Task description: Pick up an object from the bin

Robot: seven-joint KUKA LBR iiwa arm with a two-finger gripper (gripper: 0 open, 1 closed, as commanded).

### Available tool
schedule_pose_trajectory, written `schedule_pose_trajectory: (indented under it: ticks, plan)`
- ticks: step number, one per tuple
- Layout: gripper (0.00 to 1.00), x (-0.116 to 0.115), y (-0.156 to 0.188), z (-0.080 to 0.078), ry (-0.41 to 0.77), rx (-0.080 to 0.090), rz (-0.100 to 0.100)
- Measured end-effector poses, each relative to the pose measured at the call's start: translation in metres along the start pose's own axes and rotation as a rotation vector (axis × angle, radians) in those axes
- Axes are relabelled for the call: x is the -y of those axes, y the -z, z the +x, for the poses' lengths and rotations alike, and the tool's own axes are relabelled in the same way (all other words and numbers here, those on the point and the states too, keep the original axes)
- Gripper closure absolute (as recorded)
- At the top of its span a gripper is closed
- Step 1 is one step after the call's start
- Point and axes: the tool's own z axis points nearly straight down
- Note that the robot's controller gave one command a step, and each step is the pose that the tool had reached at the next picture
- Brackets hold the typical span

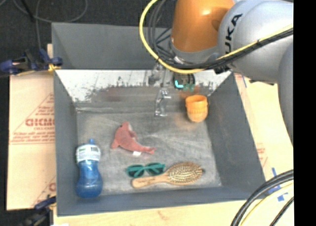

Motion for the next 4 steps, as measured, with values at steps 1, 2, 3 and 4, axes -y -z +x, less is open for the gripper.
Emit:
schedule_pose_trajectory:
  ticks: [1, 2, 3, 4]
  plan:
    - [0.00, 0.000, 0.005, -0.001, -0.001, 0.008, -0.001]
    - [0.00, 0.000, -0.052, 0.029, 0.074, 0.011, 0.001]
    - [0.00, 0.038, -0.120, 0.063, 0.207, 0.010, 0.001]
    - [1.00, -0.039, -0.125, 0.064, 0.304, 0.008, -0.002]
